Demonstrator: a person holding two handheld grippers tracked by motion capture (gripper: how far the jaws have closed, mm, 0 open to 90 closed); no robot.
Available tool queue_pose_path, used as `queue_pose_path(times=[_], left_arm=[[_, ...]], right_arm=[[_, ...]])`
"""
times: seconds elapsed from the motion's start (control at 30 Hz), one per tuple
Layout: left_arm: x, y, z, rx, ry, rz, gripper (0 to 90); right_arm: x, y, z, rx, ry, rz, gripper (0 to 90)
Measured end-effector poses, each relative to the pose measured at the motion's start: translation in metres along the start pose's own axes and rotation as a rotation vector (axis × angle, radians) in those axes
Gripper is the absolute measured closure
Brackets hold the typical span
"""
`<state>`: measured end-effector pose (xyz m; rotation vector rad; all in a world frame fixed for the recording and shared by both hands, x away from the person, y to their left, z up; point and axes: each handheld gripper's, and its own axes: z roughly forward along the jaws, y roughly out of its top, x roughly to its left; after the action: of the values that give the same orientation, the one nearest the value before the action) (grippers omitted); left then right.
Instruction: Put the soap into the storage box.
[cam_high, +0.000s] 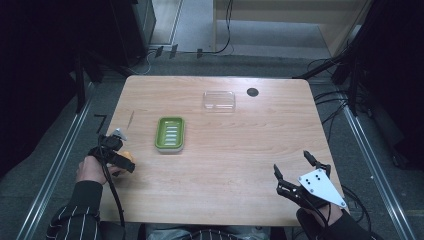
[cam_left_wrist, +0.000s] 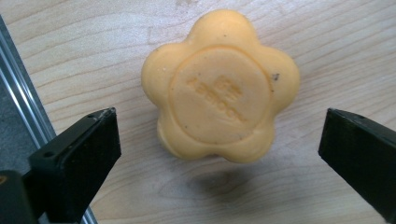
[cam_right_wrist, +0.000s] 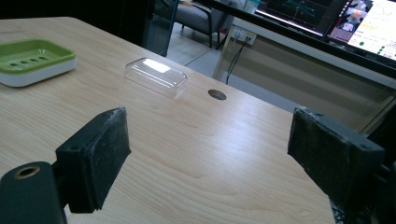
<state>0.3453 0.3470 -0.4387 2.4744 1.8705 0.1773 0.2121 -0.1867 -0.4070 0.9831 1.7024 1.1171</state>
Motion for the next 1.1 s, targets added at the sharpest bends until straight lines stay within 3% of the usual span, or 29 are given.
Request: queue_pose_path(times=[0.2,0.4,0.73,0.9,1.1], left_arm=[[0.0027,0.0014,0.0040,0.003,0.001,-0.013,15.1],[0.0011,0.0016,0.0048,0.013,0.008,0.014,27.0],[-0.0026,0.0012,0.0061,0.011,0.040,0.069,34.6],[-0.0015,-0.0002,0.0052,0.007,0.033,0.074,39.0],[-0.0031,-0.0003,0.0047,0.005,0.038,0.110,39.6]], right_arm=[[0.0001,0.0000,-0.0003,0.002,-0.001,0.001,13.4],[0.0000,-0.0001,-0.0004,0.001,-0.001,0.001,13.4],[0.0000,-0.0001,-0.0005,0.000,-0.002,0.001,13.4],[0.0000,-0.0001,-0.0005,-0.001,-0.003,0.001,13.4],[0.0000,-0.0001,-0.0005,0.000,-0.003,0.000,13.4]])
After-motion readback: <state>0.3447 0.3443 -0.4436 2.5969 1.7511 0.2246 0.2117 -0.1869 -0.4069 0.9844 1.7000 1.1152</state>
